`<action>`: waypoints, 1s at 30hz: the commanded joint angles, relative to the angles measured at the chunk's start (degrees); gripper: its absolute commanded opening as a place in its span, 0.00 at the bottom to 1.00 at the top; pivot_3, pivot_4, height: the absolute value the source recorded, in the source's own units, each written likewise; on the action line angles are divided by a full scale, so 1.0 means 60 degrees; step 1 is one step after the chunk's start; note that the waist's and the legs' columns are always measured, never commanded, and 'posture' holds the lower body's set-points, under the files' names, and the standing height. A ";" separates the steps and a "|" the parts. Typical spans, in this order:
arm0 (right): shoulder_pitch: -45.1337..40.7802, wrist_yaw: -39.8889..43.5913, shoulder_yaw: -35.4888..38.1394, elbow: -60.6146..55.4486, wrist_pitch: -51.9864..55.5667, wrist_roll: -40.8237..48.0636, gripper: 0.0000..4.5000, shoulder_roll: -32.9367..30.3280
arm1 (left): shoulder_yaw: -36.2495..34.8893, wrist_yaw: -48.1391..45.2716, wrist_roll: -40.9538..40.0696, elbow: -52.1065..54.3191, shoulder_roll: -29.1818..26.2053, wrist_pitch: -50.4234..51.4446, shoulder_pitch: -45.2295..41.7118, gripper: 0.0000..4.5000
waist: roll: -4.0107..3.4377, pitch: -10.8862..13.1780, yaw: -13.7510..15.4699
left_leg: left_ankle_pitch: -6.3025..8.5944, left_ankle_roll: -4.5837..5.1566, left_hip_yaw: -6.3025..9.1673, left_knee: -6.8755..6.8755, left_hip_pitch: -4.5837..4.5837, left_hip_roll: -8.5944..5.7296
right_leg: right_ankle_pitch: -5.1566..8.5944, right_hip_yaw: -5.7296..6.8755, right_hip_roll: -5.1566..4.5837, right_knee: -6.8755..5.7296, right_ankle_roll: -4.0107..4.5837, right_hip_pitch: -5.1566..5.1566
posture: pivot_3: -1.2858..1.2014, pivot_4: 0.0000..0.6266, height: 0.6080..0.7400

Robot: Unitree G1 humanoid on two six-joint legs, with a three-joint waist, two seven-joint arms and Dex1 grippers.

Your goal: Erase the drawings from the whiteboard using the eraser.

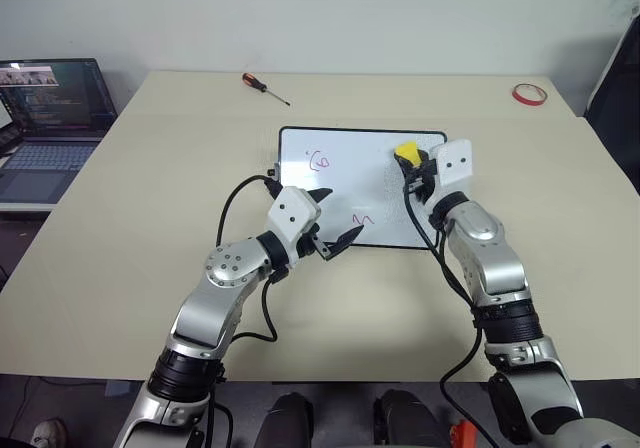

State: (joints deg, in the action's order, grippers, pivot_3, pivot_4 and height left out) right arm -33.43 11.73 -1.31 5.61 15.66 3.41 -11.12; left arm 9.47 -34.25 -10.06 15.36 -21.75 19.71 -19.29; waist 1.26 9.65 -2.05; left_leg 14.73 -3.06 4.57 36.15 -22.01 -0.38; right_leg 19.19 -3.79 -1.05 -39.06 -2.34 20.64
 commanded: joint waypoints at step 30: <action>0.2543 0.0958 -0.0110 -0.3069 0.0981 -0.0067 0.24 -0.1163 | -0.0611 0.0215 -0.0294 0.0990 -0.0113 0.0241 0.1164 1.00 | 0.0008 -0.0007 -0.0005 | 0.0003 0.0004 0.0037 0.0072 0.0028 -0.0002 | -0.0010 0.0000 0.0003 -0.0001 -0.0011 -0.0071 | 0.52 0.24 1.00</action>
State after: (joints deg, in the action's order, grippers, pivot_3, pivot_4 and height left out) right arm -18.23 16.22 -1.71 -11.00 25.68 2.82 -17.72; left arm 7.83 -33.78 -10.66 18.66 -22.23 21.20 -13.45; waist 1.31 9.61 -2.08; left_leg 14.75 -3.03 4.77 36.56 -21.88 -0.38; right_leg 19.13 -3.80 -1.03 -39.06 -2.41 20.27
